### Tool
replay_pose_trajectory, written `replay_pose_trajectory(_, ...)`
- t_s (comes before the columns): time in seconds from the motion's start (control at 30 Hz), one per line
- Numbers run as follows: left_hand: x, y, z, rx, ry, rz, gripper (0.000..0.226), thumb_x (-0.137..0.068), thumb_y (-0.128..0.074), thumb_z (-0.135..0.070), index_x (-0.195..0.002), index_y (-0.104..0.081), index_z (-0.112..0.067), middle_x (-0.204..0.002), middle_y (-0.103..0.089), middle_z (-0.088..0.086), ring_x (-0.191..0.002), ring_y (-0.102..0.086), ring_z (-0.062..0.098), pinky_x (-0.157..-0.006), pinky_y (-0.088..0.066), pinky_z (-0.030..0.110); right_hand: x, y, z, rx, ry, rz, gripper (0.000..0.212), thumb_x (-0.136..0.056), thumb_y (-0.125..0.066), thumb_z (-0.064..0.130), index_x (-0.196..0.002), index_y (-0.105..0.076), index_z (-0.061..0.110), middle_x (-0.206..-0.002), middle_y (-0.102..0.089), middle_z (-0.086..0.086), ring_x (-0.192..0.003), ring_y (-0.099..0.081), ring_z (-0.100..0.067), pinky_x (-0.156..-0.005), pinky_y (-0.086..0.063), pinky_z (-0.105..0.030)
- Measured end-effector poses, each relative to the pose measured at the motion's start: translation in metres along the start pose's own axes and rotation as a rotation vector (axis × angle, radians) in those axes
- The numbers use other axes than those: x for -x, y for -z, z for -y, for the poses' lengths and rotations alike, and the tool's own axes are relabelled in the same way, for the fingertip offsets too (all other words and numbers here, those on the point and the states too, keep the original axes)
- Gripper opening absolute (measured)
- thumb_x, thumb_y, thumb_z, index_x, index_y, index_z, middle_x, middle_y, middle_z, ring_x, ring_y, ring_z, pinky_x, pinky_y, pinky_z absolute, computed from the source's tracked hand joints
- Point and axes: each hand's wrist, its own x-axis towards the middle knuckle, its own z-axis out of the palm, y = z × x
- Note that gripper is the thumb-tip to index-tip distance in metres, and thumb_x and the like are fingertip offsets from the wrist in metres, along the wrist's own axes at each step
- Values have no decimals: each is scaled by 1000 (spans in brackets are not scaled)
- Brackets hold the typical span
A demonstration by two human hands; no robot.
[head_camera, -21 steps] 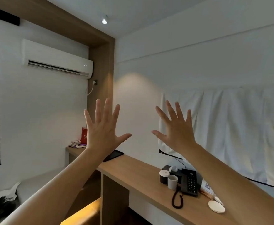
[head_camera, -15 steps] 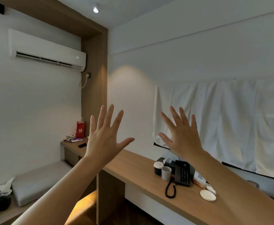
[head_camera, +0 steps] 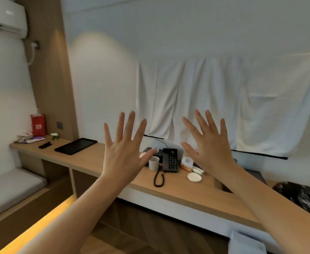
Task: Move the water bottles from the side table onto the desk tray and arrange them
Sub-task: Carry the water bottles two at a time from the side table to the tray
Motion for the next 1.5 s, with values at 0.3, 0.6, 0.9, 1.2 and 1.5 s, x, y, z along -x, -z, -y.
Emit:
replay_pose_trajectory(0.3, -27, -68, -42, 298, -237, 5, 81, -90, -19, -70, -153, -24, -19, -162, -10, 13, -149, 1, 33, -115, -9, 63, 37, -18, -16, 170, -227, 152, 68, -94, -18, 66, -155, -10, 36, -165, -7, -5, -152, -1, -31, -118, -7, -60)
replay_pose_trajectory(0.6, -19, -82, -145, 559, -436, 26, 81, -90, -22, -70, -152, -26, -19, -161, -12, 13, -149, -2, 34, -112, -14, 67, 126, 18, -50, 345, -465, 261, 68, -94, -27, 63, -154, -22, 32, -163, -17, -8, -150, -13, -35, -114, -21, -64)
replay_pose_trajectory(0.9, 18, -1, -264, 775, -618, 8, 77, -89, -26, -66, -148, -33, -18, -160, -18, 15, -148, -7, 36, -112, -14, 66, 246, 110, -82, 484, -668, 258, 65, -95, -34, 61, -153, -27, 33, -163, -20, -6, -150, -13, -33, -117, -14, -60)
replay_pose_trajectory(1.2, 98, 96, -367, 932, -762, 64, 76, -90, -25, -66, -151, -30, -22, -161, -16, 11, -149, -5, 32, -113, -13, 64, 392, 214, -84, 603, -900, 338, 67, -96, -28, 64, -155, -17, 35, -164, -12, -4, -151, -5, -30, -116, -14, -60)
replay_pose_trajectory(1.5, 162, 159, -443, 1066, -969, 98, 73, -92, -26, -65, -151, -30, -22, -161, -15, 11, -149, -2, 31, -113, -13, 65, 497, 273, -62, 672, -1165, 361, 68, -94, -23, 65, -155, -15, 37, -164, -12, -2, -152, -5, -28, -117, -12, -57)
